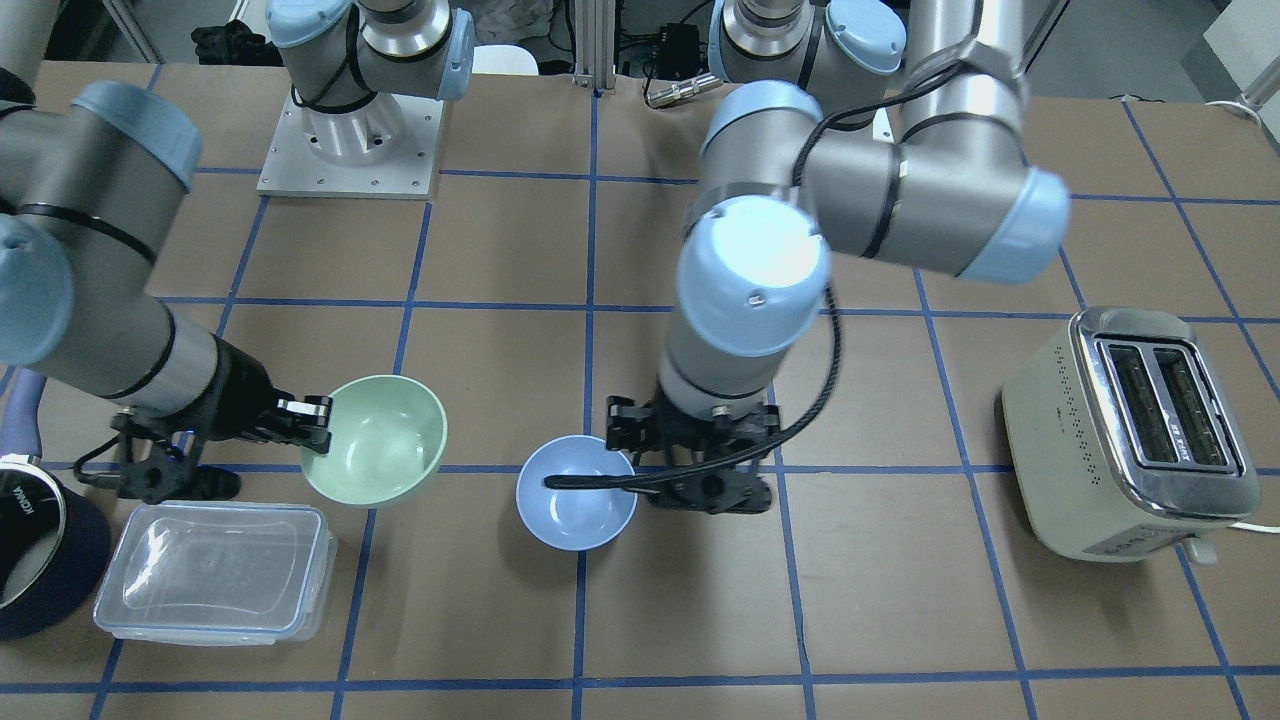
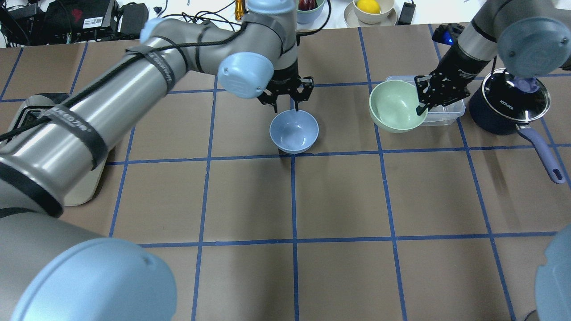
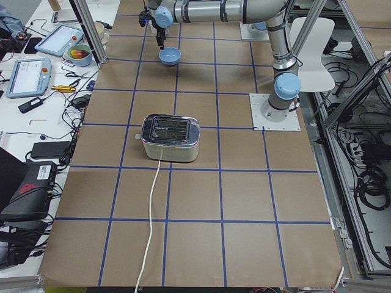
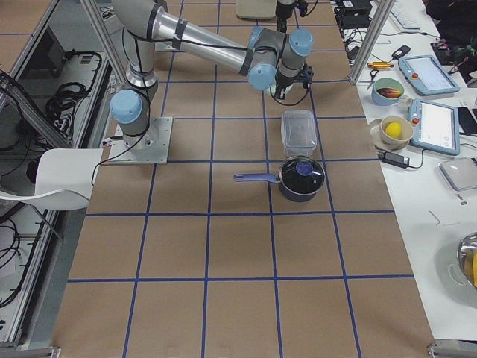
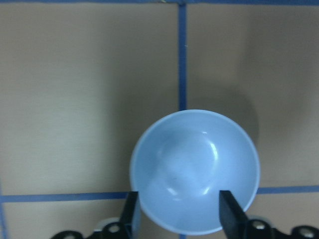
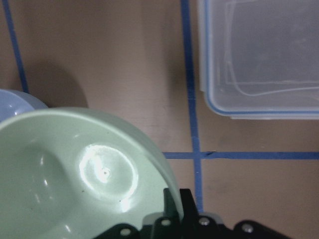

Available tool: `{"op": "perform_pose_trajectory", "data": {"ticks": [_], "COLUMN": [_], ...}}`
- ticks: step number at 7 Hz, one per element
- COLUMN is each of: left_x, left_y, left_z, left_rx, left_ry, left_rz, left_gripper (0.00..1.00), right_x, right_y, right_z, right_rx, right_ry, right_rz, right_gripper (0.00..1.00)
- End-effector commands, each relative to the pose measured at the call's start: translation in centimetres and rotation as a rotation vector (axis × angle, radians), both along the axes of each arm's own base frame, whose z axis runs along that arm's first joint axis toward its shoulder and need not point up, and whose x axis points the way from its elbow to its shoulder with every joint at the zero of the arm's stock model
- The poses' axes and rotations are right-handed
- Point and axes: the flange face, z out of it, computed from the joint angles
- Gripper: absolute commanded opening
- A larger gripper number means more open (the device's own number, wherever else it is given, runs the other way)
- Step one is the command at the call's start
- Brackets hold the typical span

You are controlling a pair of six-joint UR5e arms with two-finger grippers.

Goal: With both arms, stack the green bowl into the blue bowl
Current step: 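Carry blue bowl to table center with left while right lifts green bowl, then lower green bowl into blue bowl with right gripper while left withdraws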

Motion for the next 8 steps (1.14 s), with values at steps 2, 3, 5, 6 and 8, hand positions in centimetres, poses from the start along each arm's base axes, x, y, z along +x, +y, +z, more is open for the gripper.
{"op": "perform_pose_trajectory", "data": {"ticks": [2,3,5,6,8], "left_x": [11.7,13.0,15.8,15.6,15.2], "left_y": [3.4,4.9,6.3,6.3,7.8], "left_z": [9.8,12.1,14.7,14.1,11.9], "left_rx": [0.008,0.001,-0.041,-0.029,0.003], "left_ry": [-0.067,-0.095,-0.086,-0.083,-0.083], "left_rz": [-0.030,-0.045,-0.013,0.002,-0.006], "left_gripper": [1.00,1.00,1.00,1.00,1.00], "right_x": [15.6,17.3,17.7,17.6,17.4], "right_y": [0.3,0.6,0.4,0.3,-0.4], "right_z": [-2.8,-4.6,-7.4,-7.5,-5.7], "right_rx": [-0.021,-0.005,0.041,0.043,-0.037], "right_ry": [0.025,0.036,0.044,0.041,0.038], "right_rz": [-0.025,-0.009,-0.014,-0.014,-0.021], "right_gripper": [0.00,0.00,0.00,0.13,1.00]}}
